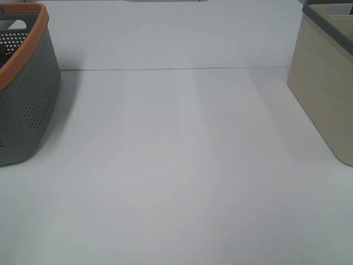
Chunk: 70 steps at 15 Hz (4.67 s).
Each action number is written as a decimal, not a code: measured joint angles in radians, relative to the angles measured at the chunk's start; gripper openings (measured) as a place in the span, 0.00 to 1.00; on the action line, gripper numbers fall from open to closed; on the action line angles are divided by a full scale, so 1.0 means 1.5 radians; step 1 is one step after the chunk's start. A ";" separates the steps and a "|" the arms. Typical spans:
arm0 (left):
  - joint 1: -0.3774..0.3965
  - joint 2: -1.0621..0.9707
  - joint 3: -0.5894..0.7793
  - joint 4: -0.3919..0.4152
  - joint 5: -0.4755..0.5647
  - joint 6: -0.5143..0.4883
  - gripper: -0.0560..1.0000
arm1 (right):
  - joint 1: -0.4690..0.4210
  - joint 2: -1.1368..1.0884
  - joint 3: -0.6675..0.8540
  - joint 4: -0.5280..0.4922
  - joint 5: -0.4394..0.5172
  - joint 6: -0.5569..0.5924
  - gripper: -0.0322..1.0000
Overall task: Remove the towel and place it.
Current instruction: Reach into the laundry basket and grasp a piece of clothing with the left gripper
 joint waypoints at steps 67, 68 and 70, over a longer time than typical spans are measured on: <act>0.000 0.900 -0.478 0.281 -0.212 -0.541 0.77 | 0.000 0.000 0.000 0.000 0.000 0.000 0.75; 0.000 0.933 -0.490 0.286 -0.213 -0.571 0.77 | 0.000 0.000 0.000 0.000 0.000 0.000 0.75; 0.000 0.992 -0.500 0.288 -0.216 -0.612 0.76 | 0.000 0.000 0.000 0.000 0.000 0.000 0.75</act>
